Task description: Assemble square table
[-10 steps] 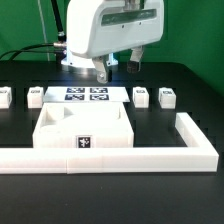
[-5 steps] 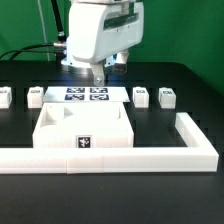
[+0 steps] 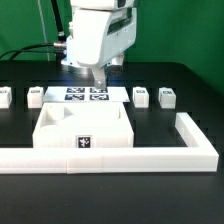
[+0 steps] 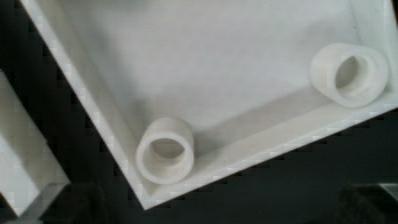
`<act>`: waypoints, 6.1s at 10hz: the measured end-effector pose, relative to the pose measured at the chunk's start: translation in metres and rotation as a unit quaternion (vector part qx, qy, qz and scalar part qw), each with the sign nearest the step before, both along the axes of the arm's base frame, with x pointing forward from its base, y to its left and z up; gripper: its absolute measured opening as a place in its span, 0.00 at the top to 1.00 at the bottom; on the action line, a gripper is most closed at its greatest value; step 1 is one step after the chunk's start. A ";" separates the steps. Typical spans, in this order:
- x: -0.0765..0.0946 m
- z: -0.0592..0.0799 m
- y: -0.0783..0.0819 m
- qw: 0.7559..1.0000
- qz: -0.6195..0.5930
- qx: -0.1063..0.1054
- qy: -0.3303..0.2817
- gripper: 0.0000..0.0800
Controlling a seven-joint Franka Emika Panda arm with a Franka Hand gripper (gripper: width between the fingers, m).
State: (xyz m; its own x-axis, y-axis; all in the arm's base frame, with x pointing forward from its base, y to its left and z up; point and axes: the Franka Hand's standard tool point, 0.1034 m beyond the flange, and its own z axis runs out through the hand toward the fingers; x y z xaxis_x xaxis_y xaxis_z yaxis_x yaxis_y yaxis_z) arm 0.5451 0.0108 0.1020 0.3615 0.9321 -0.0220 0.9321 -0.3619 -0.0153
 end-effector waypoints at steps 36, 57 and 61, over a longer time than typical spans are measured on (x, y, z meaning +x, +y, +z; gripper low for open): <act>-0.097 -0.088 -0.028 0.977 0.207 0.024 0.039 0.92; -0.051 -0.087 0.069 0.987 0.157 0.040 0.009 0.29; -0.057 -0.053 0.069 0.994 0.103 0.029 -0.016 0.19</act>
Offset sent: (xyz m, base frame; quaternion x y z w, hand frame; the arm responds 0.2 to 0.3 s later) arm -0.0204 0.0051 -0.0123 0.0148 -0.0265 -0.2183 0.9754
